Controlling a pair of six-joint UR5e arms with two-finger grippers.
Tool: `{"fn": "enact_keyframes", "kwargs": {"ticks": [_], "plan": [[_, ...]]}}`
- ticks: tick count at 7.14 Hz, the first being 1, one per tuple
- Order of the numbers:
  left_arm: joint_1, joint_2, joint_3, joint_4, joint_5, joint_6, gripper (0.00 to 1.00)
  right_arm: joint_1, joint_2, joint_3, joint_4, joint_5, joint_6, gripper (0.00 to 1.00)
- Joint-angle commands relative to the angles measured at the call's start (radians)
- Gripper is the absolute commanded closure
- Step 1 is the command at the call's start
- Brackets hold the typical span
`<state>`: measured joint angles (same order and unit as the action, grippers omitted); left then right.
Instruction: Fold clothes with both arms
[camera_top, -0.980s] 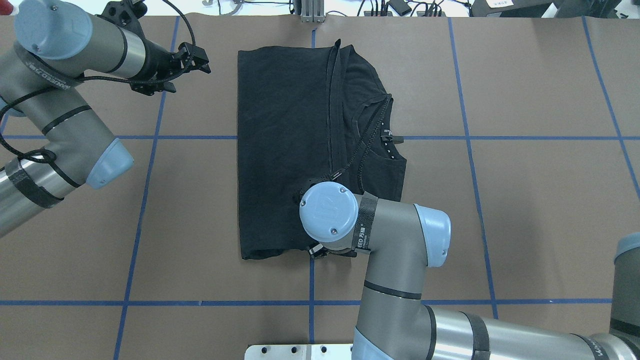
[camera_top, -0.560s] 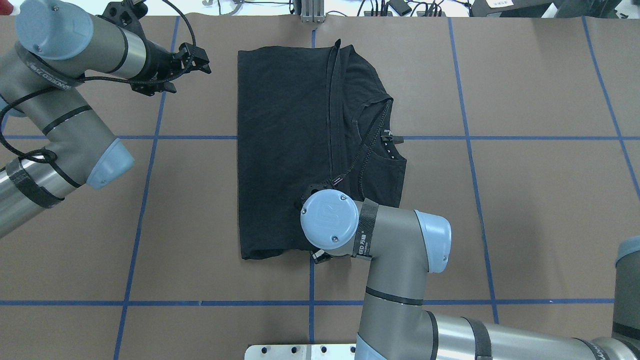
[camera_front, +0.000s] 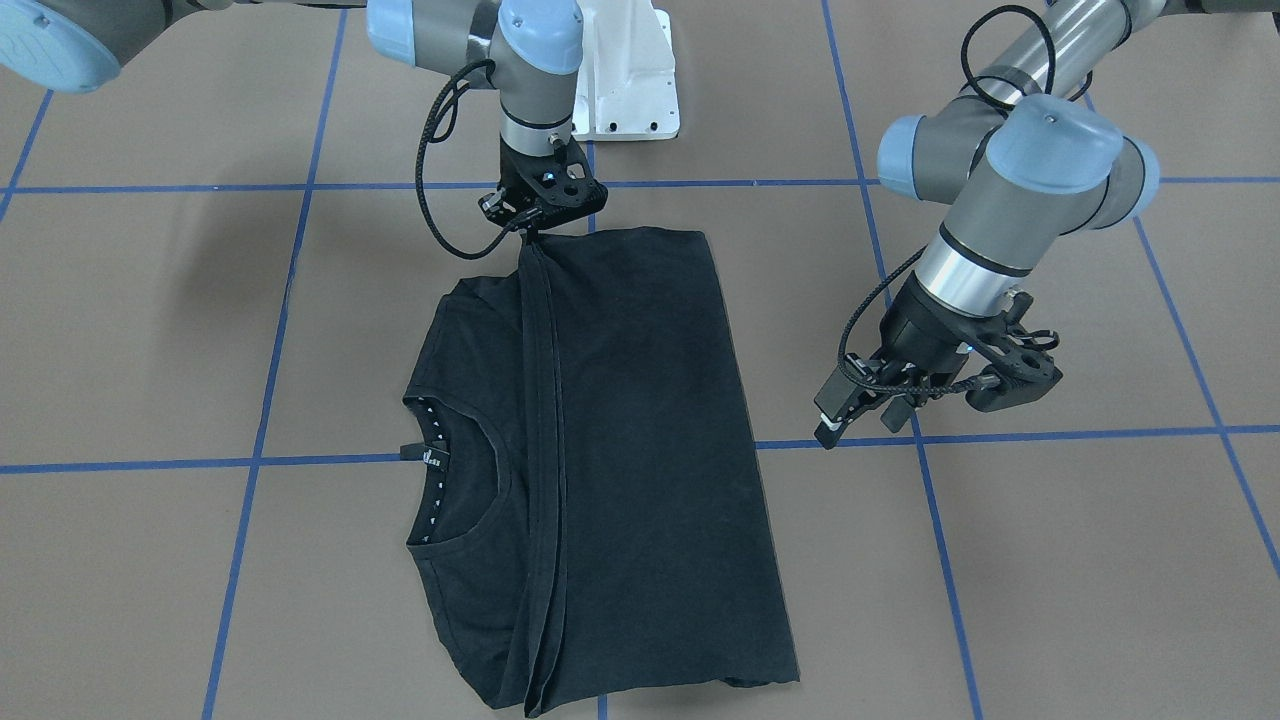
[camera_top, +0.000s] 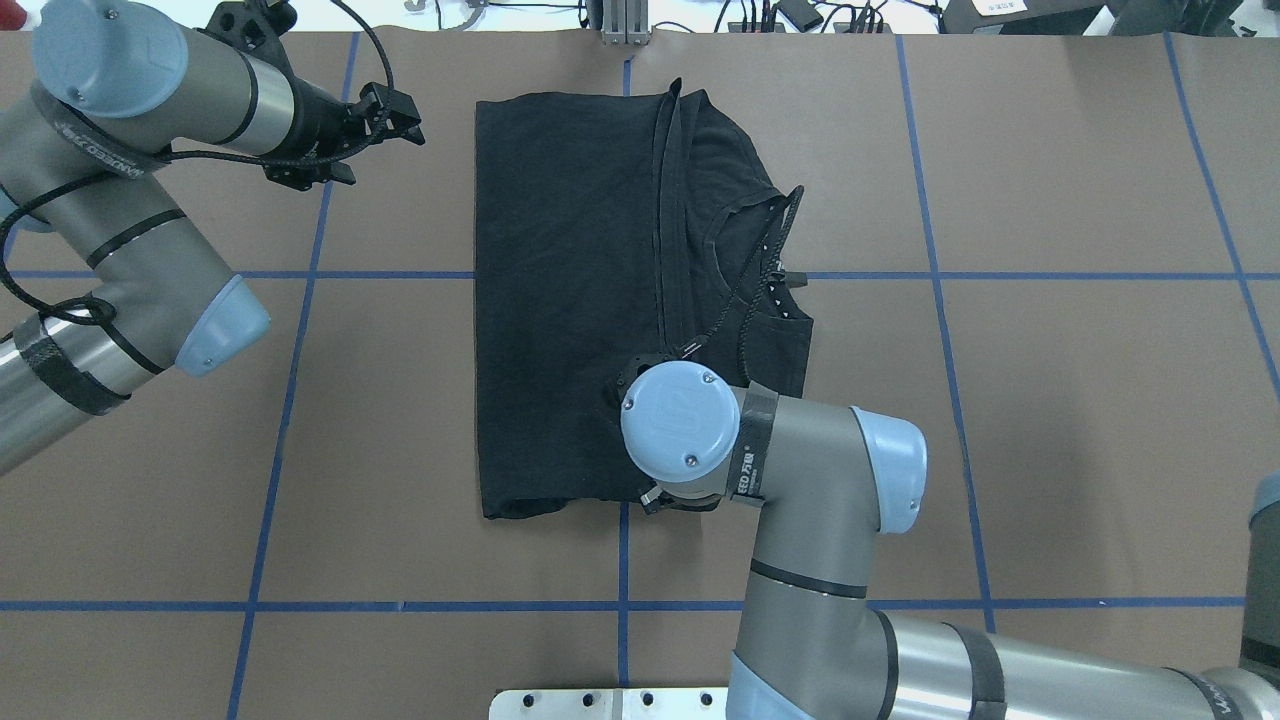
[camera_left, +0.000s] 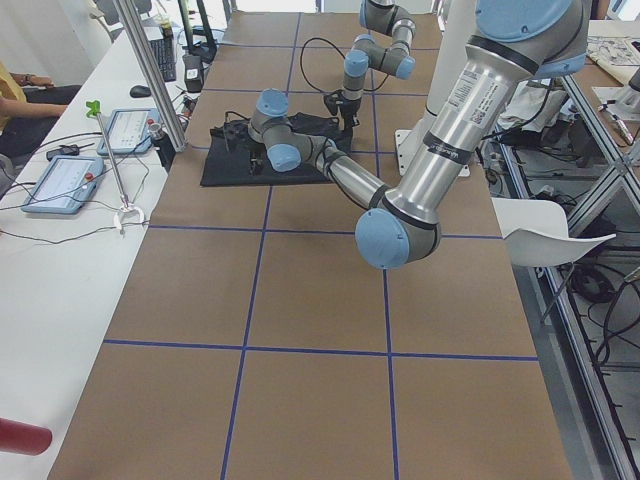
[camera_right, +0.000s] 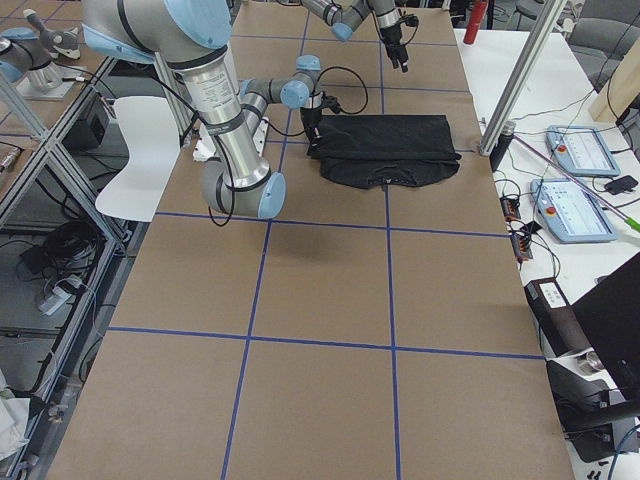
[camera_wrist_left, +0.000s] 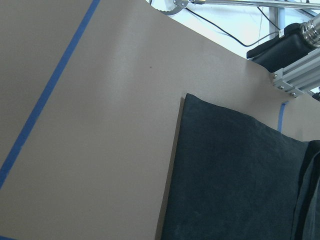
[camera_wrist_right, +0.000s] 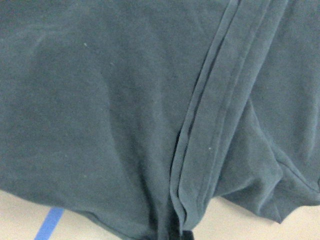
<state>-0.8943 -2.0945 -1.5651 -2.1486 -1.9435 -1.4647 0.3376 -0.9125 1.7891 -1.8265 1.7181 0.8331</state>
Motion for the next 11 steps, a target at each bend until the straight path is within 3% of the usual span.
{"fn": "enact_keyframes", "kwargs": {"ticks": [1,3,5,6,8,9,11], "plan": [[0.003,-0.004,-0.007,-0.001,0.000,-0.034,0.00,0.062,-0.054,0.164,-0.139,0.058,-0.049,1.00],[0.014,-0.004,-0.013,0.003,0.002,-0.049,0.00,0.029,-0.153,0.251,-0.204,0.035,0.021,1.00],[0.015,-0.004,-0.016,0.003,0.002,-0.058,0.00,-0.002,-0.193,0.224,-0.200,0.044,0.209,1.00],[0.017,-0.004,-0.015,0.003,0.002,-0.060,0.00,0.026,-0.204,0.222,-0.201,0.055,0.208,0.73],[0.017,-0.004,-0.012,0.003,0.002,-0.057,0.00,0.034,-0.282,0.263,-0.198,0.060,0.198,0.55],[0.017,-0.004,-0.009,0.001,0.002,-0.054,0.00,0.037,-0.295,0.292,-0.198,0.060,0.199,0.01],[0.017,-0.006,-0.009,0.001,0.002,-0.054,0.00,0.067,-0.194,0.242,-0.198,0.060,0.202,0.00]]}}
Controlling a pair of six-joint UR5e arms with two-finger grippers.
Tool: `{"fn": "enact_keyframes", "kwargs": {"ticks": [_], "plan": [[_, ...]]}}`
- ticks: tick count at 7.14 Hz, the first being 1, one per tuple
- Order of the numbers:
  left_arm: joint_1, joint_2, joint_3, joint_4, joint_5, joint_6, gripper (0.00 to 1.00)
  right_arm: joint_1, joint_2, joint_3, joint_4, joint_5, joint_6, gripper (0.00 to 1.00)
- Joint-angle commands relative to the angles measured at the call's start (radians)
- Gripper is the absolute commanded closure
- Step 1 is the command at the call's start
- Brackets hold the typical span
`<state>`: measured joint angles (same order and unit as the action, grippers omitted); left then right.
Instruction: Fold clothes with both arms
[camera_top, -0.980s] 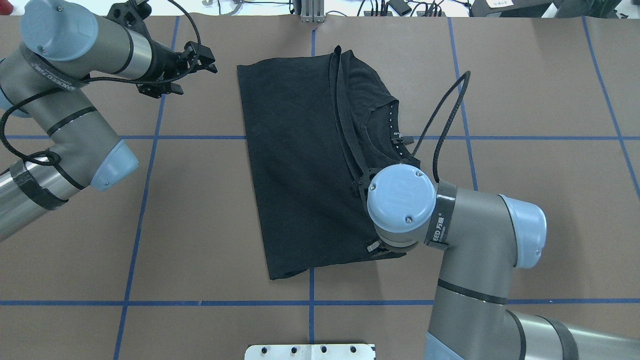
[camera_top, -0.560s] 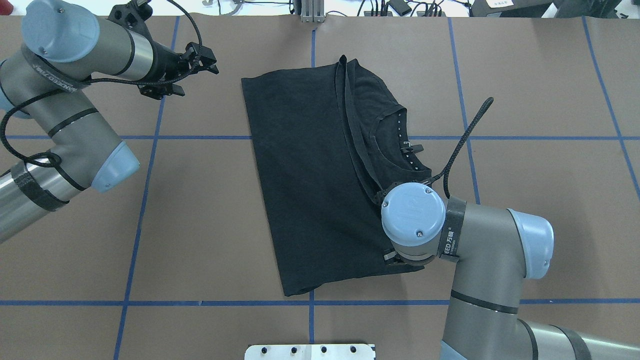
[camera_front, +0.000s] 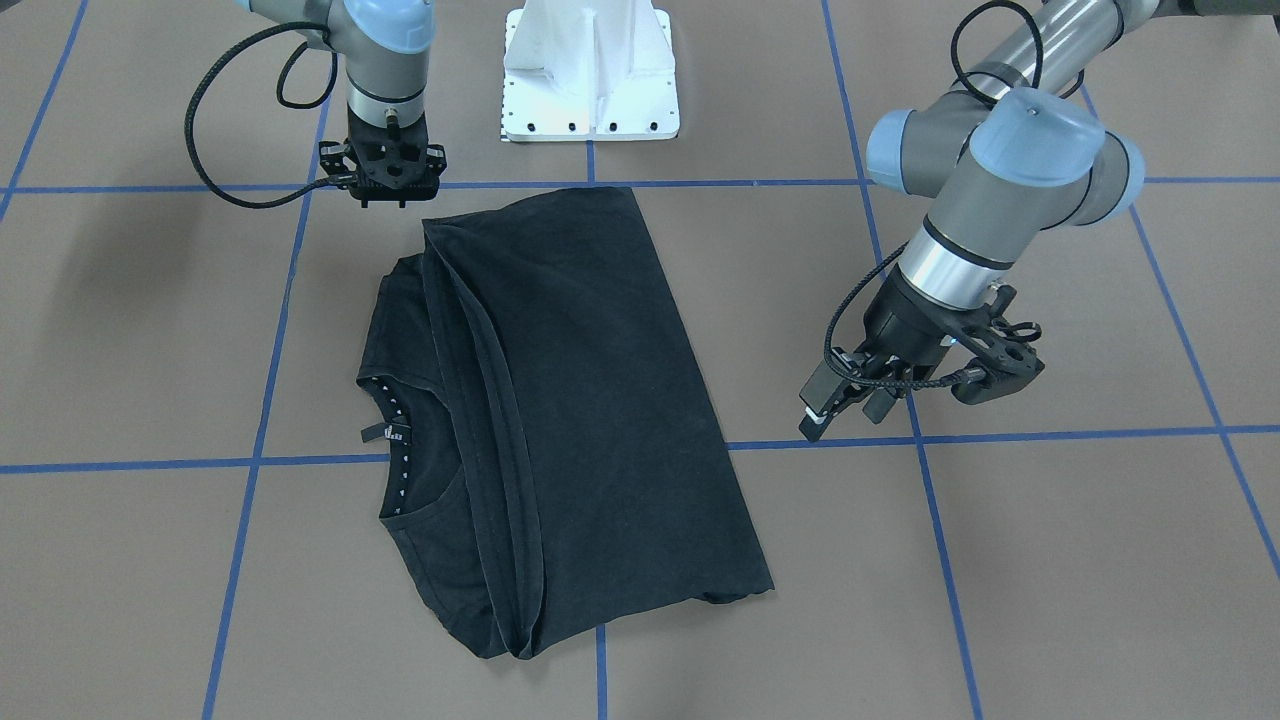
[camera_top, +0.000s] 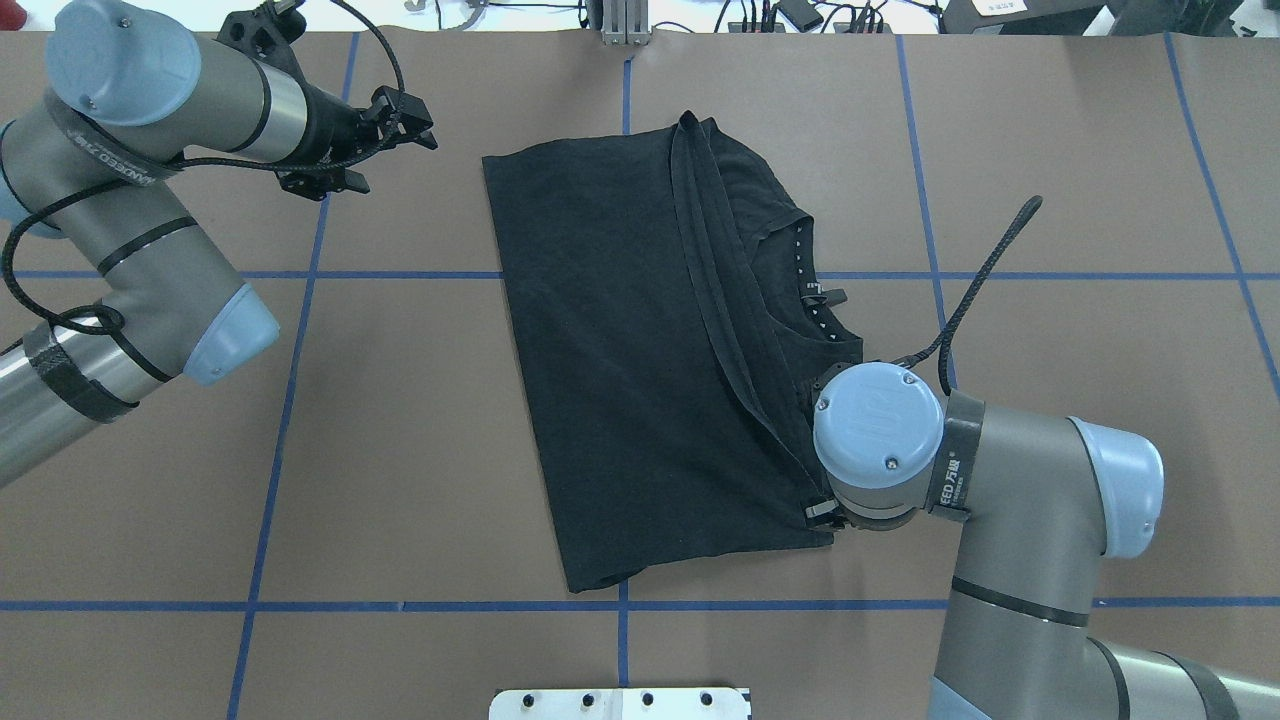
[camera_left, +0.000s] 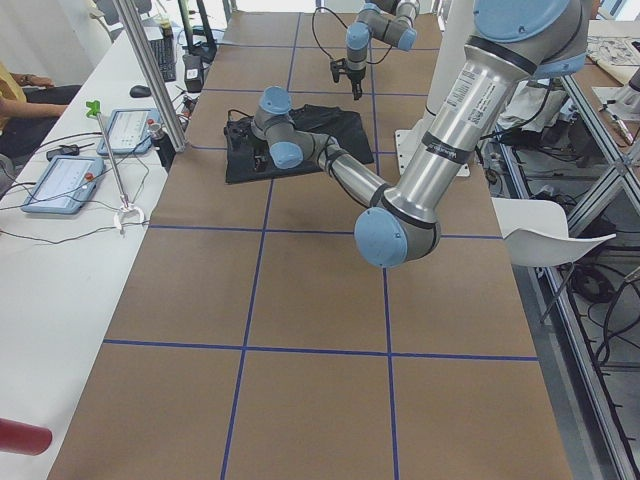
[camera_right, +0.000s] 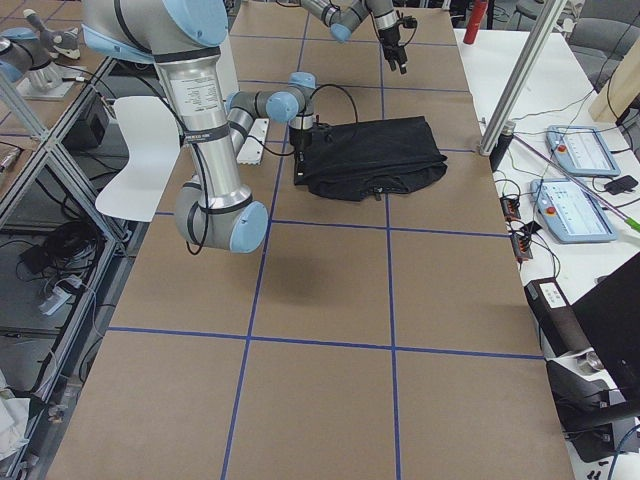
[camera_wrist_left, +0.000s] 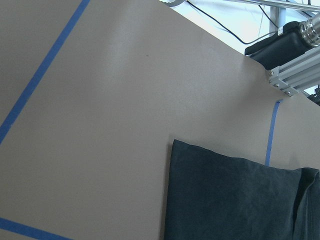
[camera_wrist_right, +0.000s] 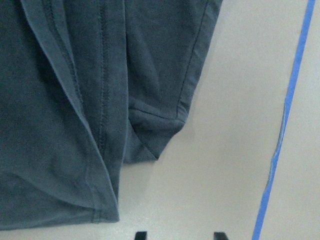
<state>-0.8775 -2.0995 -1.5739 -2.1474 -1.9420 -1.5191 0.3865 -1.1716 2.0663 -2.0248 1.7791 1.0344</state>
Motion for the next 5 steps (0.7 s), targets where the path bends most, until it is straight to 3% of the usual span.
{"fn": "enact_keyframes", "kwargs": {"ticks": [1,3,4,5], "plan": [[0.000,-0.001,0.002,0.000,-0.001,-0.001,0.00,0.050,0.173,-0.143,0.000,-0.001,-0.004,0.00],[0.000,-0.001,0.002,-0.002,-0.002,-0.003,0.00,0.057,0.259,-0.295,0.059,-0.006,-0.010,0.00],[0.000,0.001,0.002,-0.002,-0.002,0.000,0.00,0.054,0.254,-0.378,0.192,-0.006,-0.011,0.00],[0.000,0.001,0.005,-0.002,-0.002,0.002,0.00,0.075,0.254,-0.409,0.234,0.002,-0.023,0.00]]}}
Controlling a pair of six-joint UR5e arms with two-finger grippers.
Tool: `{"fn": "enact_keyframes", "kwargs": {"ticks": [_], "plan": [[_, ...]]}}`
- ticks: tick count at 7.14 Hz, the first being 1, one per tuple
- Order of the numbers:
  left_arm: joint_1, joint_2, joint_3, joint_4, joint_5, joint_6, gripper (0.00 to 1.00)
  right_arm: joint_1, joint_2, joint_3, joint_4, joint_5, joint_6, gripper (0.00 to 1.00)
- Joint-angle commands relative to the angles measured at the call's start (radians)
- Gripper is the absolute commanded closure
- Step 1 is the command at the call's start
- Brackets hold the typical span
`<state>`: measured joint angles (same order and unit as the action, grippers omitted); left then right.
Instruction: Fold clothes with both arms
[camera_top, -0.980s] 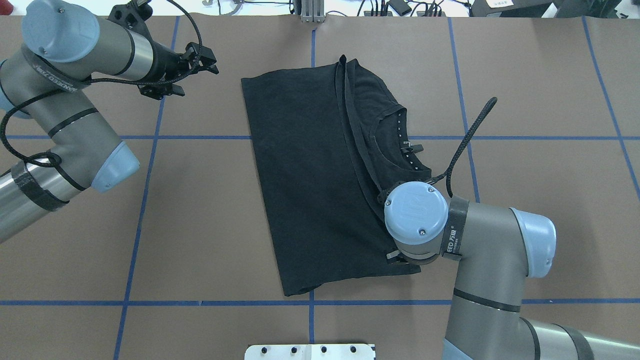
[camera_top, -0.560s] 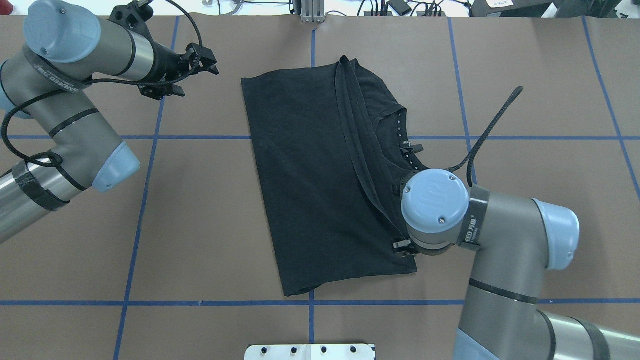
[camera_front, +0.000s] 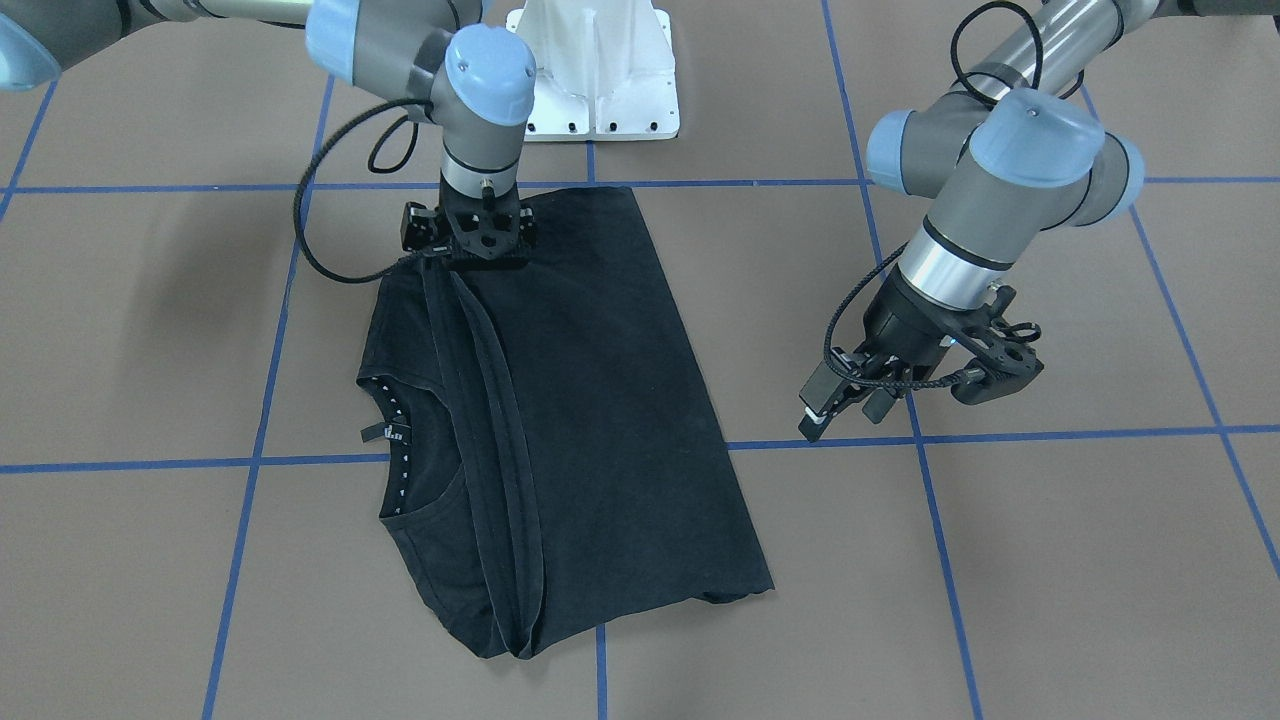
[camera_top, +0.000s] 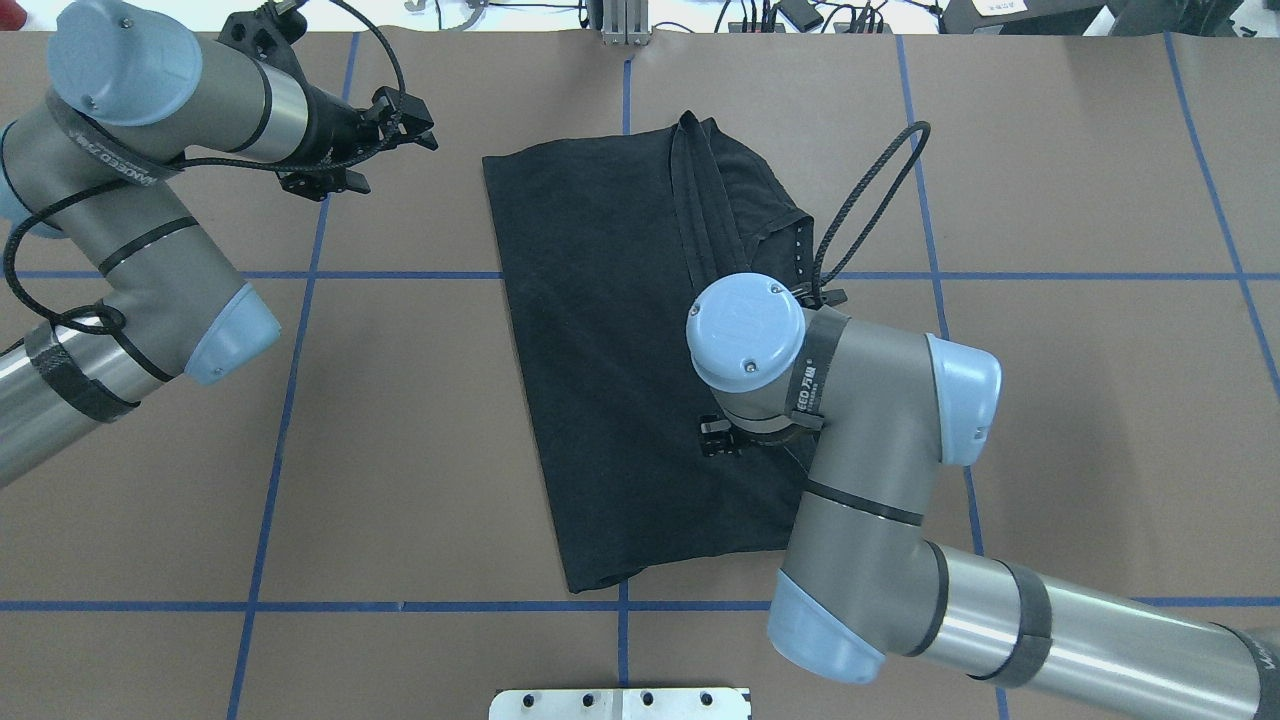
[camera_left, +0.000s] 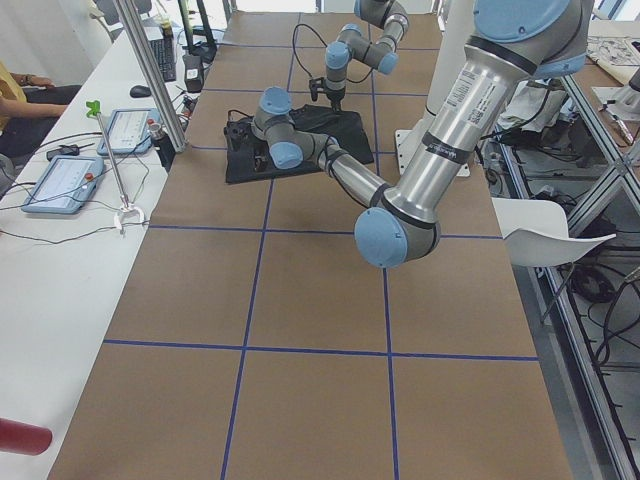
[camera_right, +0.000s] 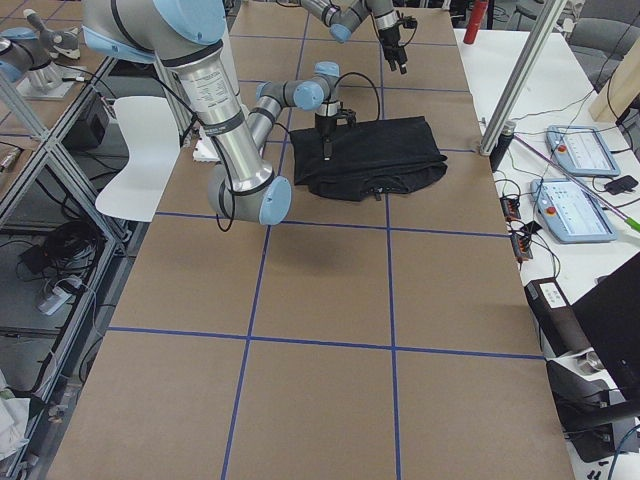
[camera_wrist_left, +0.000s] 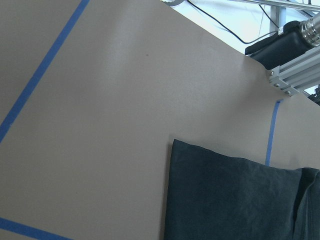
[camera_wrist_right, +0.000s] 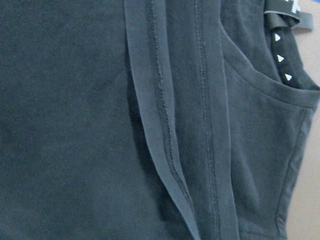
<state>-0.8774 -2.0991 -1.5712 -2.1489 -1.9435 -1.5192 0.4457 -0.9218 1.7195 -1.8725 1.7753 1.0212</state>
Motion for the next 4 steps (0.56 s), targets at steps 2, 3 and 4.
{"fn": "enact_keyframes", "kwargs": {"ticks": [2,3,4], "plan": [[0.000,0.001,0.000,0.000,0.000,-0.001,0.00,0.037,0.000,-0.055,0.072,0.007,-0.053,0.00],[0.000,0.001,-0.001,0.000,0.000,-0.002,0.00,0.041,-0.017,-0.052,0.073,0.006,-0.065,0.00],[0.000,-0.001,-0.004,0.000,0.000,-0.007,0.00,0.042,-0.046,-0.046,0.079,0.006,-0.093,0.00]]}}
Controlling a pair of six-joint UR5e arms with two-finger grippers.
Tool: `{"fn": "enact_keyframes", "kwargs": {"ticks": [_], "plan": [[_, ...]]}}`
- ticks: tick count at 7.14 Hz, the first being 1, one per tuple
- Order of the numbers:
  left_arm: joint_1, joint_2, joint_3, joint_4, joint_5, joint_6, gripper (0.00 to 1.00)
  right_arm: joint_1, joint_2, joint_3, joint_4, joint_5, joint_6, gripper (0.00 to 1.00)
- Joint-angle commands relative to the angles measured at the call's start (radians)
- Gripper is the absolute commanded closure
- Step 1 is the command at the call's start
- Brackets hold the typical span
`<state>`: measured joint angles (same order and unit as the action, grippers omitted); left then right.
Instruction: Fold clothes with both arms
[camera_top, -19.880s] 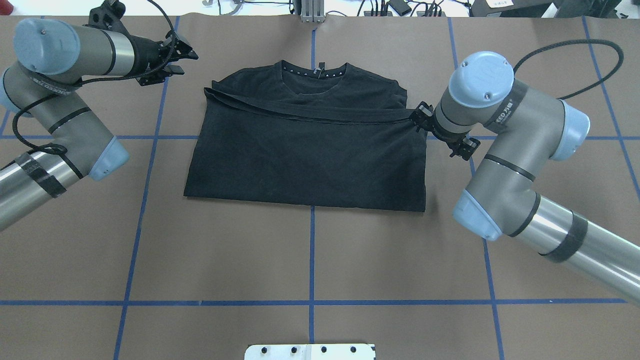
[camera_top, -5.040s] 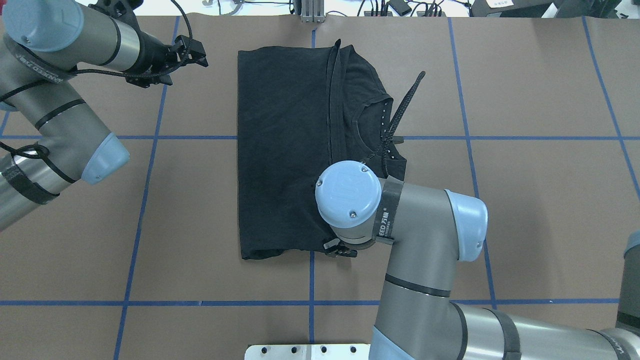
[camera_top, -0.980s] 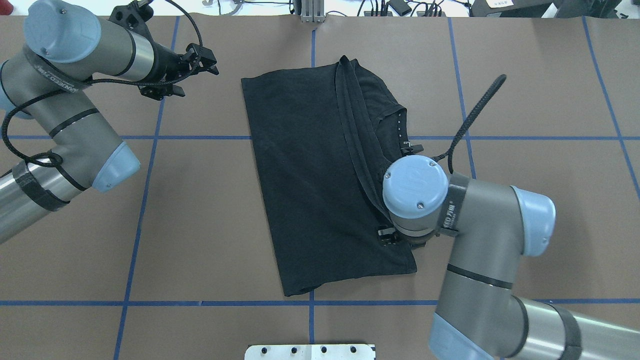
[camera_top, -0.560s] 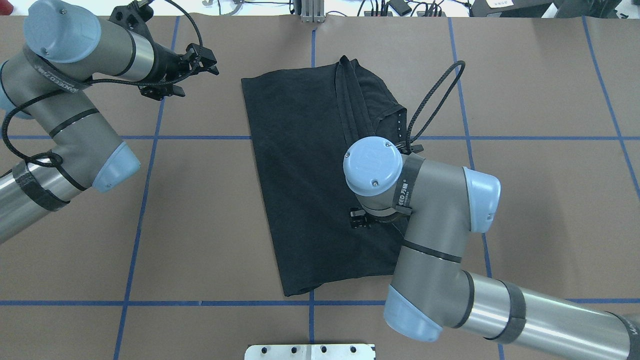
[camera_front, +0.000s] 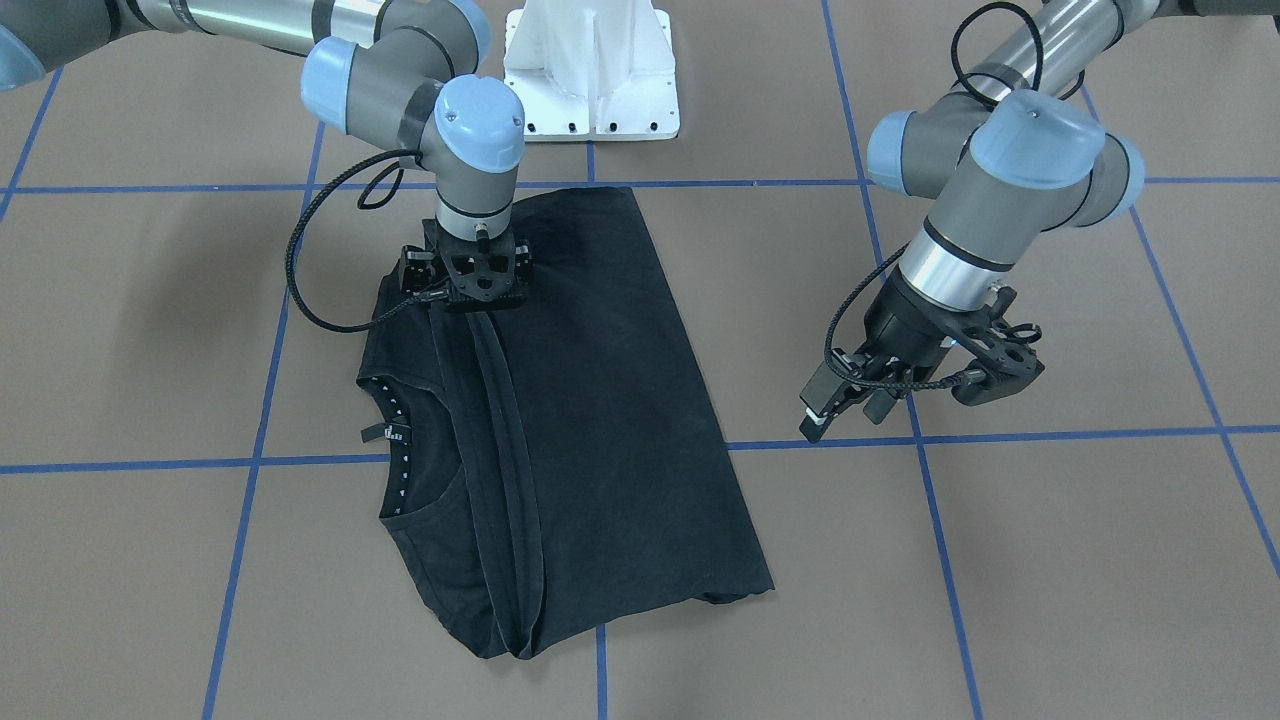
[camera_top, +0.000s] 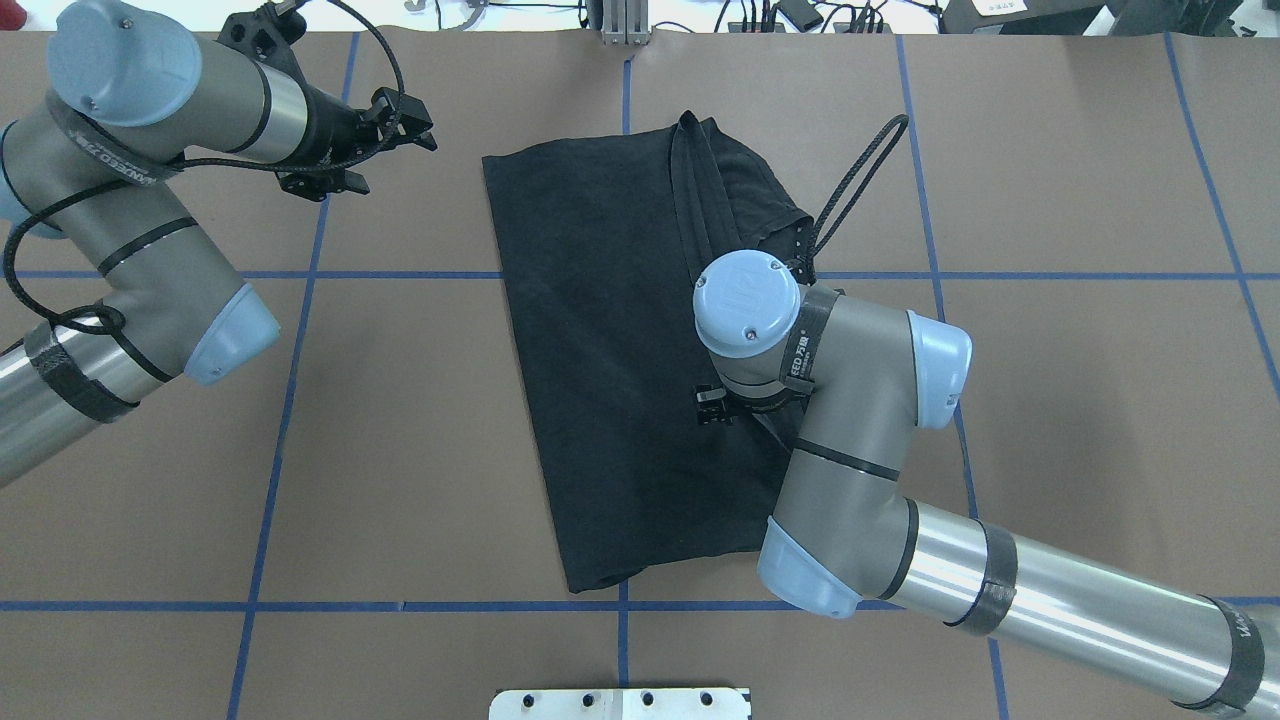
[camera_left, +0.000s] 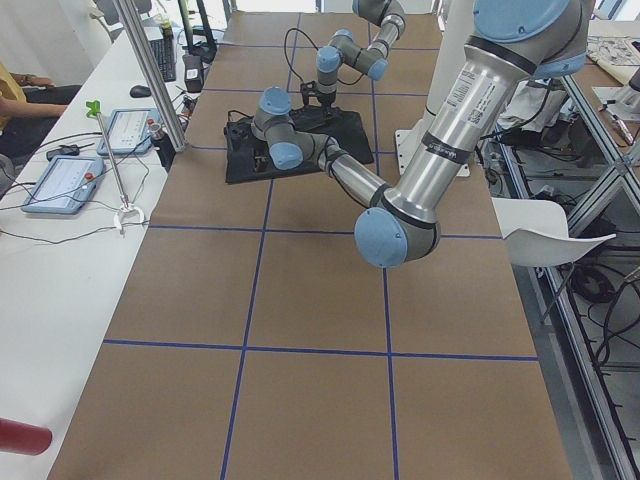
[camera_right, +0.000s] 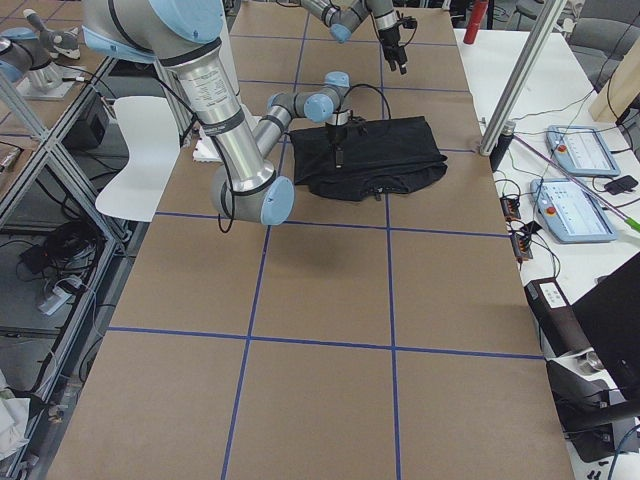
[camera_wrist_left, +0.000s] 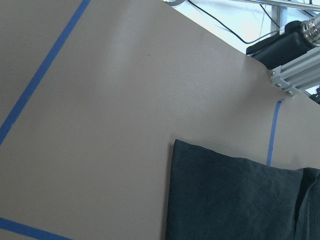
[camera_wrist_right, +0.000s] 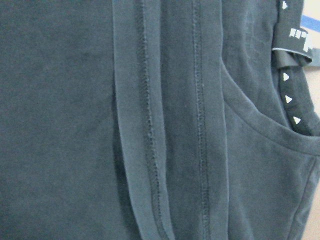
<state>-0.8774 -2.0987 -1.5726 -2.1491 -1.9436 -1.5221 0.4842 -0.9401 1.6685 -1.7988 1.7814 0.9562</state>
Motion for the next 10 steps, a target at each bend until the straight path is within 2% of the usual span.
{"fn": "enact_keyframes", "kwargs": {"ticks": [1,3,4,5,6,7,8,10], "plan": [[0.000,-0.001,-0.006,0.000,0.000,-0.004,0.00,0.008,-0.043,0.007,0.007,0.000,-0.031,0.00],[0.000,-0.001,-0.010,0.000,0.000,-0.004,0.00,0.049,-0.096,0.054,-0.001,0.003,-0.120,0.00],[0.000,-0.001,-0.012,0.000,0.000,-0.006,0.00,0.086,-0.170,0.107,0.001,0.004,-0.199,0.00],[0.000,-0.001,-0.024,0.003,-0.005,-0.007,0.00,0.094,-0.221,0.114,0.010,0.006,-0.227,0.00],[0.000,0.002,-0.036,0.005,-0.006,-0.006,0.00,0.108,-0.207,0.134,0.000,0.019,-0.228,0.00],[0.000,0.003,-0.037,0.005,-0.006,-0.006,0.00,0.119,-0.177,0.137,-0.001,0.077,-0.214,0.00],[0.000,0.009,-0.037,0.003,-0.006,-0.004,0.00,0.120,-0.120,0.107,-0.002,0.078,-0.203,0.00],[-0.002,0.012,-0.038,0.003,-0.008,0.000,0.00,0.076,0.037,-0.043,-0.001,0.075,-0.092,0.00]]}}
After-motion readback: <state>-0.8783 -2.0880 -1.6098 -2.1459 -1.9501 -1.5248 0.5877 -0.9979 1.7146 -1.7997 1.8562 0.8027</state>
